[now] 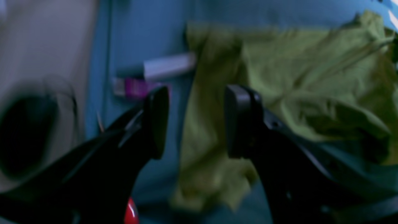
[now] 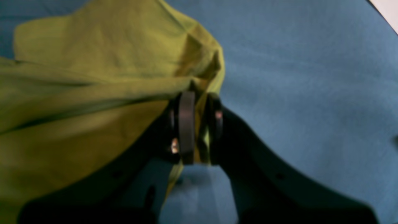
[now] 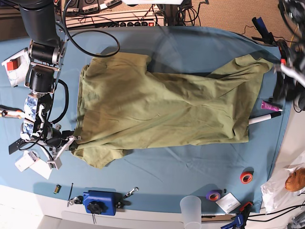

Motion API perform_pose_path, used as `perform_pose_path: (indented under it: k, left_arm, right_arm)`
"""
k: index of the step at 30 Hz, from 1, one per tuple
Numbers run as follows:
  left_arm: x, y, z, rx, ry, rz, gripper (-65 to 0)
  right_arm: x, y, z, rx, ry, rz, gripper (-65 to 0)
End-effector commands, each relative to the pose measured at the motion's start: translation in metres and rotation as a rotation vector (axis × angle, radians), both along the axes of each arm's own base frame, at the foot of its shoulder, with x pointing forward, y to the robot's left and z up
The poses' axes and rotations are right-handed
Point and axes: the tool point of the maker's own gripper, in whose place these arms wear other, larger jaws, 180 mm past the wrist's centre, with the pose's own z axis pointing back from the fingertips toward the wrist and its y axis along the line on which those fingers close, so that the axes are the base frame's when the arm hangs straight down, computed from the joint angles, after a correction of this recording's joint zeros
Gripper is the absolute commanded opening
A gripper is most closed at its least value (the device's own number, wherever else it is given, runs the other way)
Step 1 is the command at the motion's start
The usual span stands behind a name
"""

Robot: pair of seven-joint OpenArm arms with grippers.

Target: Layout the t-shirt on the table in an organized manner, then fold the t-shirt properly

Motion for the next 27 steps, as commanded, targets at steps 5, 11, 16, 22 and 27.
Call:
perform_pose_path:
  k: [5, 11, 16, 22, 27]
  left_arm:
    - [0.053, -0.023, -0.010, 0.140, 0.008, -0.093, -35.5]
    - [0.103, -0.040, -0.038, 0.145, 0.082, -0.111, -35.5]
    - [0.138, -0.042, -0.060, 0.091, 0.158, -0.127, -35.6]
    - [0.161, -0.055, -0.082, 0.033, 0.256, -0.206, -35.6]
    - [0.161, -0.055, -0.101, 0.032, 0.362, -0.220, -35.9]
  right_arm:
    - [0.015, -0.006, 0.028, -0.002, -0.074, -0.004, -56.5]
    - [0.015, -0.006, 0.027, -0.003, -0.068, -0.004, -56.5]
    - [0.016, -0.006, 0.035, -0.017, -0.080, 0.004, -56.5]
    - [0.023, -0.002, 0.061, -0.053, -0.143, 0.026, -56.5]
    - [0.023, -0.002, 0.064, -0.061, -0.148, 0.029, -56.5]
